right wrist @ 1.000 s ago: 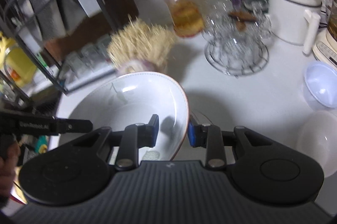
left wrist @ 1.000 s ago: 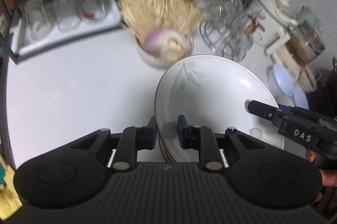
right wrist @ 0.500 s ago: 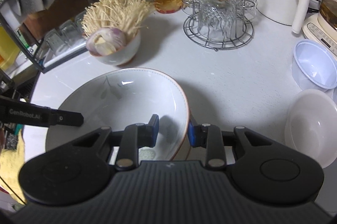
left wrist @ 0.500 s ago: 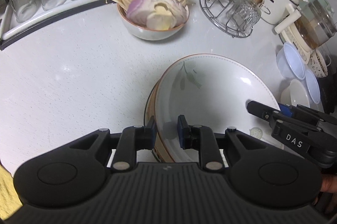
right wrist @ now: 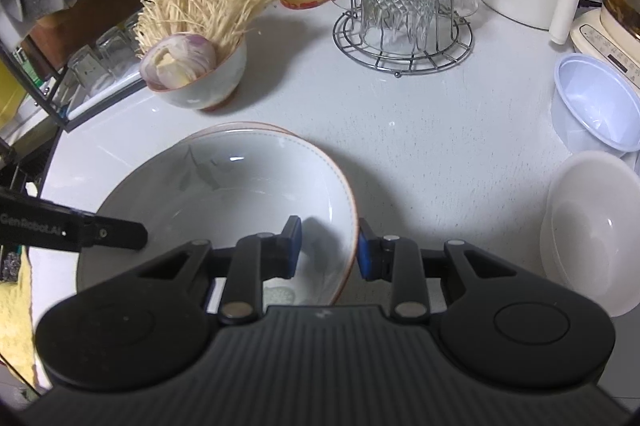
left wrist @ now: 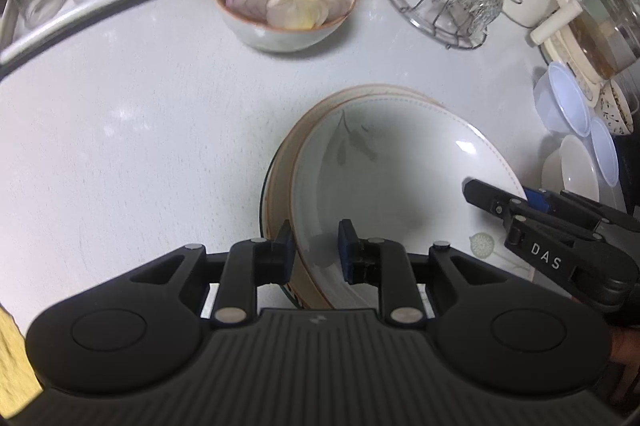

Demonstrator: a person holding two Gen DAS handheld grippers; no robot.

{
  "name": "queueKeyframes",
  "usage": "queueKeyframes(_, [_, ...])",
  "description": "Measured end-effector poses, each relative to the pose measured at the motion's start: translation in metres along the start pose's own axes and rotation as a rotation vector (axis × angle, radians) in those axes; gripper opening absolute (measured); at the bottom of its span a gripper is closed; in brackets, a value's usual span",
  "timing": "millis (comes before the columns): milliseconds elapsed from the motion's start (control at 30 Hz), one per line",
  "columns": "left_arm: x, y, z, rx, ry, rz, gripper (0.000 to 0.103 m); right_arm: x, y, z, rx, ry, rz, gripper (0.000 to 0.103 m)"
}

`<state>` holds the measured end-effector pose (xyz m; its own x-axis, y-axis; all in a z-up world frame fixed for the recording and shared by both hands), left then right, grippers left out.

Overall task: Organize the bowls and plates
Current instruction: 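Carry the second leaf-print plate with both grippers and lower it onto the stack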

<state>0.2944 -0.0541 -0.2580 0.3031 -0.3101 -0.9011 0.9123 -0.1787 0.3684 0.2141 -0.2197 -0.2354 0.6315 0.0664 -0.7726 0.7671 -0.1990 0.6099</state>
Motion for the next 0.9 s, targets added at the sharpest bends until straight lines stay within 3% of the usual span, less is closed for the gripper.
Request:
queueKeyframes(233, [0.003, -0.001, -0.004, -0.050, -0.011, -0.011, 0.025, 0.006, 0.002, -0.001, -0.007, 0.000, 0.013, 0.032])
queueKeyframes(467, [-0.007, 0.010, -0.022, -0.221, -0.075, -0.016, 0.028, 0.015, 0.001, -0.009, -0.051, -0.032, 0.005, 0.032])
queueKeyframes(767, [-0.020, 0.007, -0.027, -0.219, -0.062, -0.012, 0.029, 0.016, 0.002, -0.010, -0.058, -0.025, 0.015, 0.032])
queueKeyframes(900, [-0.027, -0.002, -0.028, -0.230, -0.070, -0.015, 0.034, 0.016, 0.001, -0.012, -0.078, -0.027, 0.016, 0.032])
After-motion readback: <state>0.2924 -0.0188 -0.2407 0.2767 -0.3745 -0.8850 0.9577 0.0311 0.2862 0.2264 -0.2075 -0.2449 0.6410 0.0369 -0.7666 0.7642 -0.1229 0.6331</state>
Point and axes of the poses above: each gripper's, at about its wrist camera, not at the fingertips, and x roughly the way its jaws point, z to its right, y to its top, the point moved 8 cm from there along x, roughly the way its jaws point, and after that the axes turned 5 degrees about z, right-handed, at the moved point
